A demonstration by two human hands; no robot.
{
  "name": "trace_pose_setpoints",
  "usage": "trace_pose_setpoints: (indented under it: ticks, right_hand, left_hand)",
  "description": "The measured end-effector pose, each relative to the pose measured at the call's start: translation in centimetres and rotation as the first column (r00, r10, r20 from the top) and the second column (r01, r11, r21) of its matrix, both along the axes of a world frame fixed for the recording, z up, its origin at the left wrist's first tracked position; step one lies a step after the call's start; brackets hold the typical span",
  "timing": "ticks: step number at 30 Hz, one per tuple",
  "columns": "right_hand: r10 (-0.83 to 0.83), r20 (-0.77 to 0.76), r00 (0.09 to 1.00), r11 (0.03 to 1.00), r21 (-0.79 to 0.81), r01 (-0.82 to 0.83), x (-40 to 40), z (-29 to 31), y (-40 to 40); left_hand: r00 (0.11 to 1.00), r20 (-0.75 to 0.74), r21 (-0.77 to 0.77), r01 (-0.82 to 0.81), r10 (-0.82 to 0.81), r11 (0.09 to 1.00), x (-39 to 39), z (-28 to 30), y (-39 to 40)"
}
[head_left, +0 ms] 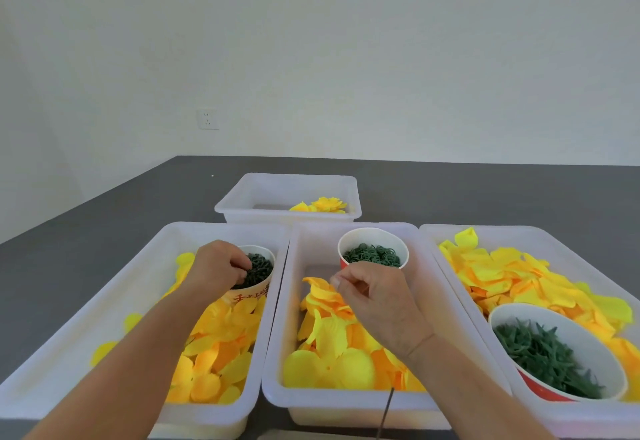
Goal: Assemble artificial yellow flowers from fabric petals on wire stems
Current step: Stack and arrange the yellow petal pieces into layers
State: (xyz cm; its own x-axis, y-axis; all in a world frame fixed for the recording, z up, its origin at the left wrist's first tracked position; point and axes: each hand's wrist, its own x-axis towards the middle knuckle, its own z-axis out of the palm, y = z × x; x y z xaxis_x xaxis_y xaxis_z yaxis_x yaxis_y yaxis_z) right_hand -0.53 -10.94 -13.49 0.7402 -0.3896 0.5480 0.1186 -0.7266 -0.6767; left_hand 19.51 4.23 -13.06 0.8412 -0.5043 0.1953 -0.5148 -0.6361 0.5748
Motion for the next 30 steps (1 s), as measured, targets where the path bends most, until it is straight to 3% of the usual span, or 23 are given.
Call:
trace_pose_setpoints:
  ticks: [6, 16, 23, 30]
  right_hand:
    - [-0.007, 0.019, 1.000, 1.000, -0.001, 0.007, 0.0, 0.0, 0.1]
    - [-0.020, 0.018, 1.000, 1.000, -0.020, 0.020, -0.1, 0.2, 0.2]
    - [-0.023, 0.024, 0.999, 0.999, -0.034, 0.024, -0.2, 0.3, 0.2]
    - [-0.022, 0.025, 0.999, 0.999, -0.044, 0.023, -0.2, 0.2, 0.3]
  left_hand:
    - [0.994, -0.109, -0.267, -0.060, 0.032, 0.962, -0.1, 0.1, 0.1]
    - [0.982, -0.190, -0.317, -0.076, 0.015, 0.945, -0.2, 0.3, 0.2]
    - [0.985, -0.155, -0.323, -0.122, 0.075, 0.939, -0.2, 0.4, 0.5]
    - [0.984, -0.162, -0.564, -0.155, 0.075, 0.811, -0.4, 1.3, 0.4]
